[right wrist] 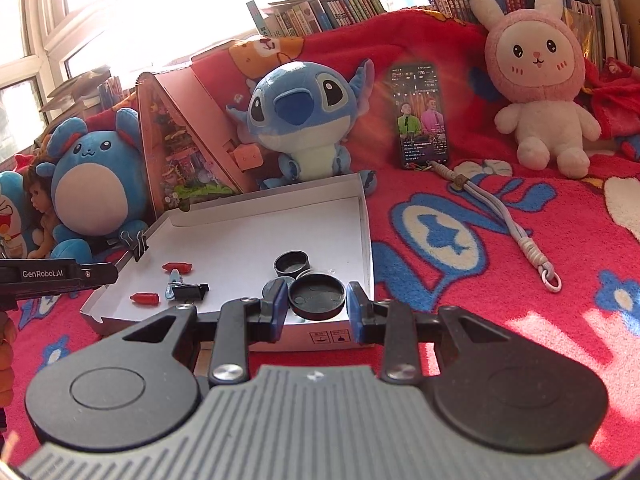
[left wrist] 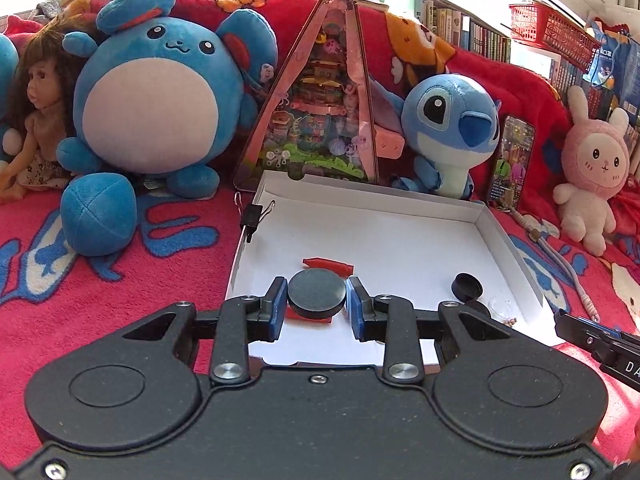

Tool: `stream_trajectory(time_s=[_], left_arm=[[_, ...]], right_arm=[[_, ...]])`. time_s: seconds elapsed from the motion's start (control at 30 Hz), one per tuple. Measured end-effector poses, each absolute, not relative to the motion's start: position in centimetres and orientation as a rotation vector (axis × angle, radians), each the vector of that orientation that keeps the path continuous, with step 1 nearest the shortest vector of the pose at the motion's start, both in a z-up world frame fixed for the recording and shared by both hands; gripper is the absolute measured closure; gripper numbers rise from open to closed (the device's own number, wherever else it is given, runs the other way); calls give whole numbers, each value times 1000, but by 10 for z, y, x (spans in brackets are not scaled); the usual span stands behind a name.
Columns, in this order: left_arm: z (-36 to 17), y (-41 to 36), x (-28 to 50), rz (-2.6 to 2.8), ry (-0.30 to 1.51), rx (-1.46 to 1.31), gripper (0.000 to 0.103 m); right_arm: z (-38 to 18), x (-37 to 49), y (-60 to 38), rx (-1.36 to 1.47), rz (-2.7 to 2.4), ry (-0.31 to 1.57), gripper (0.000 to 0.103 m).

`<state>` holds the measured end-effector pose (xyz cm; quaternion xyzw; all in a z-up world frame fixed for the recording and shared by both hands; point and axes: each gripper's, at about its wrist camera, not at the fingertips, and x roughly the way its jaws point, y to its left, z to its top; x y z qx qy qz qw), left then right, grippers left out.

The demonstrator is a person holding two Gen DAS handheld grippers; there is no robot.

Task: Organize rigid objects
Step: 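Carry the black disc and black cap with both tools into the box, then lower the disc and cap into the box and open both tools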

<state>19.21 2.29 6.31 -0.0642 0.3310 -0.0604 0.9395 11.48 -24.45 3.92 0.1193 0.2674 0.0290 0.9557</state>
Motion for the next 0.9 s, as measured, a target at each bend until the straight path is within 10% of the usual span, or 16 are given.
stream_trajectory(time_s=[0.9], left_arm=[[30,14,253,-51,811,-94,73]], right_arm=[[31,218,-238,251,29,723,66]])
